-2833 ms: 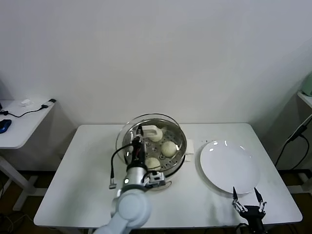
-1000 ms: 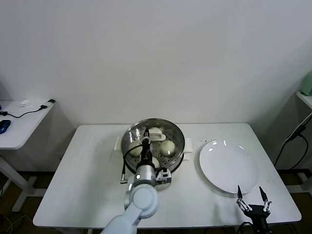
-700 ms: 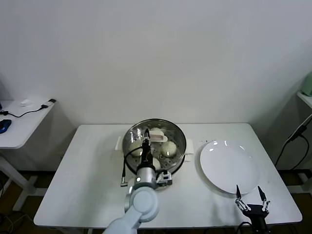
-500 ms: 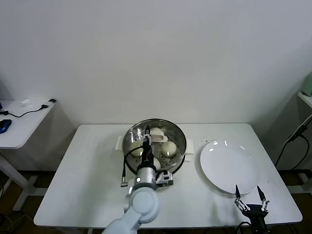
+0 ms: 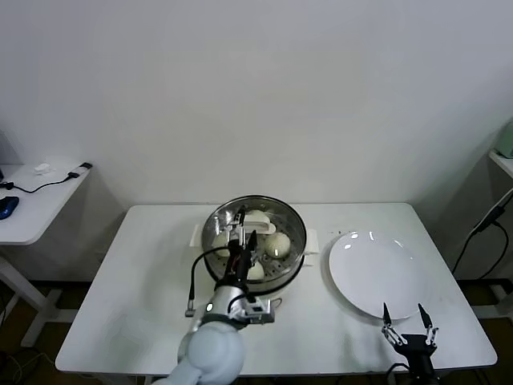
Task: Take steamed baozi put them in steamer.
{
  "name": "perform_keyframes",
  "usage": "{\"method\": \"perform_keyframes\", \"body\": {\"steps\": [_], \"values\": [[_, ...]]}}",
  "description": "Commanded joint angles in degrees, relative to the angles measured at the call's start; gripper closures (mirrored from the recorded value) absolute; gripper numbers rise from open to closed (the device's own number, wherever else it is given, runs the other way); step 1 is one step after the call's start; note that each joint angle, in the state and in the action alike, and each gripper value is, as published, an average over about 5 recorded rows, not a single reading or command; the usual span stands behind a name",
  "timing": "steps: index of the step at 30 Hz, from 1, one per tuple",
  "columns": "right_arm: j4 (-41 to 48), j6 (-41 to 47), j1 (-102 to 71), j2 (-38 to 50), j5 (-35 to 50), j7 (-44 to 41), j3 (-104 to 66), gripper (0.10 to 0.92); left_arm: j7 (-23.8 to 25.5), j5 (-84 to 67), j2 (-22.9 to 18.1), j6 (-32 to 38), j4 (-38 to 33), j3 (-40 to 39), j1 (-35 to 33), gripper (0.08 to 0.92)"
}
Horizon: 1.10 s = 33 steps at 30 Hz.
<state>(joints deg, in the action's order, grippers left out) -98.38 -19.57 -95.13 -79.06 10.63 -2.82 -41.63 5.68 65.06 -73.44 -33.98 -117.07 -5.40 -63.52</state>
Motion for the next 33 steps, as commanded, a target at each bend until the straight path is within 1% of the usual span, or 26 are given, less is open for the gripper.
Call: {"method": "perform_keyframes", "body": {"steps": [1, 4, 6, 8, 11, 13, 16, 23, 27, 33], "values": [[-2.0, -0.4, -0.6, 0.2, 3.7, 0.1, 0.9, 0.203, -11.5, -54.7, 1.5, 17.2, -10.5, 25.3, -11.8, 0.179], [-2.7, -0.4, -0.8, 0.4, 3.8, -0.6, 0.8, 0.203, -11.6, -72.1, 1.5, 22.2, -10.2, 39.6, -15.7, 0.177], [-3.1, -0.2, -1.0, 0.7, 3.8, -1.1, 0.8, 0.203, -11.2, -81.8, 3.0, 23.9, -9.4, 47.1, -18.4, 0.177], [-3.4, 0.1, -1.3, 1.2, 3.9, -1.4, 0.9, 0.203, -10.8, -87.8, 5.0, 27.0, -7.2, 52.6, -21.4, 0.177], [-3.5, 0.4, -1.5, 1.5, 4.1, -1.2, 1.0, 0.203, -10.5, -88.5, 7.0, 33.7, -2.7, 56.4, -25.4, 0.177], [-3.0, 0.1, -1.2, 1.4, 3.9, -0.7, 1.0, 0.203, -10.3, -87.6, 7.5, 36.7, 0.1, 56.8, -27.0, 0.177], [-2.2, -0.3, -0.6, 1.3, 3.9, 0.3, 1.0, 0.203, -9.8, -86.7, 7.4, 39.2, 4.8, 55.6, -27.9, 0.177], [-0.9, -0.6, 0.3, 1.2, 4.2, 2.0, 0.9, 0.203, -8.3, -83.5, 5.5, 47.0, 15.3, 52.5, -27.7, 0.177], [-0.2, -0.4, 0.5, 1.2, 4.5, 2.4, 0.8, 0.203, -7.6, -82.2, 4.6, 49.8, 16.8, 50.8, -28.7, 0.177], [0.3, -0.1, 0.7, 0.8, 4.2, 2.5, 1.0, 0.203, -7.2, -80.4, 3.4, 49.9, 16.5, 48.8, -29.2, 0.177]]}}
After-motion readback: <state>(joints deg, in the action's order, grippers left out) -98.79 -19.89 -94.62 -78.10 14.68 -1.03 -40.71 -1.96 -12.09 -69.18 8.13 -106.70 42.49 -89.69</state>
